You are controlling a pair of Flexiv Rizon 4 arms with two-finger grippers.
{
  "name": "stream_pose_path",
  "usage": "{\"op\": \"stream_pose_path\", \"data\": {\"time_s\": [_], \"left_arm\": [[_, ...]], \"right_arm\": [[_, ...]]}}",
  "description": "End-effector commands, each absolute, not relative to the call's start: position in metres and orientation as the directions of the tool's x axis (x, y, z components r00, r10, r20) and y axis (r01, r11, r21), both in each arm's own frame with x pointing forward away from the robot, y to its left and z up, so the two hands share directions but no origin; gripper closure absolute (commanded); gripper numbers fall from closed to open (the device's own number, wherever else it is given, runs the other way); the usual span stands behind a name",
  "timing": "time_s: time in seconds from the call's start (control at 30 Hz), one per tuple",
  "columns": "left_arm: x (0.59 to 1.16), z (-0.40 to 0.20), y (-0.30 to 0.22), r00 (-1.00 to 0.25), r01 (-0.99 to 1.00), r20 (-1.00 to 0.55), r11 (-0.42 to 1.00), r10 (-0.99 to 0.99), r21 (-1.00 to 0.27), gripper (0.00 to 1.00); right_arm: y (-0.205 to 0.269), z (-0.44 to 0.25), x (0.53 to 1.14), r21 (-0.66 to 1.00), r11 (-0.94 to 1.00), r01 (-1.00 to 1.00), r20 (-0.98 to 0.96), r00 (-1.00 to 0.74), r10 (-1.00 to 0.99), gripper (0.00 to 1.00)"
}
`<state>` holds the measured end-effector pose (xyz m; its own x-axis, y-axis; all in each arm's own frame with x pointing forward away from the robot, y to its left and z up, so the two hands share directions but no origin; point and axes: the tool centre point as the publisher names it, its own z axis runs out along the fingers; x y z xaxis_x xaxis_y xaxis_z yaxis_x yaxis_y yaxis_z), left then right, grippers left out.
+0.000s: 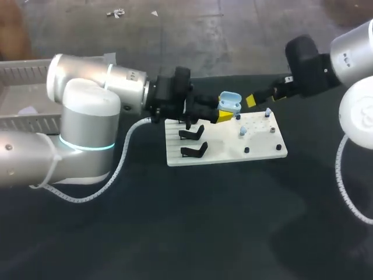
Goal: Pick up each earbud case from the left stands, insert the matching earbuds, close the lid, and place the case in the box.
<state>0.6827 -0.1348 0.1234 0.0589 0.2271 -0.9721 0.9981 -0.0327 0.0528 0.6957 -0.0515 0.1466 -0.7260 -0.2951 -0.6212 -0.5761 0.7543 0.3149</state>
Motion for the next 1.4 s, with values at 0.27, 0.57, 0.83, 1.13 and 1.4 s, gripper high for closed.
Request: {"op": "stream_pose_path", "data": {"time_s": [0.27,0.57,0.83,1.13,1.4], "left_arm": [[0.684,0.131,-0.106,0.034,0.999,-0.998,0.011,0.061,0.035,1.00],[0.685,0.139,-0.094,0.011,1.000,-1.000,-0.007,-0.010,0.011,1.00],[0.686,0.142,-0.094,0.001,1.000,-1.000,0.005,0.008,0.001,1.00],[0.688,0.143,-0.095,-0.014,1.000,-1.000,0.015,0.005,-0.014,1.00],[0.687,0.143,-0.096,-0.021,1.000,-1.000,0.002,0.020,-0.021,1.00]], "right_arm": [[-0.074,0.149,0.705,0.107,0.860,-0.498,-0.493,-0.778,-0.389,0.00],[-0.088,0.126,0.721,0.076,0.891,-0.448,-0.374,-0.841,-0.391,0.00],[-0.092,0.111,0.725,0.055,0.898,-0.437,-0.317,-0.860,-0.399,0.00],[-0.098,0.103,0.730,0.030,0.914,-0.404,-0.273,-0.883,-0.381,0.00],[-0.099,0.091,0.736,-0.014,0.919,-0.394,-0.244,-0.890,-0.385,0.00]]}}
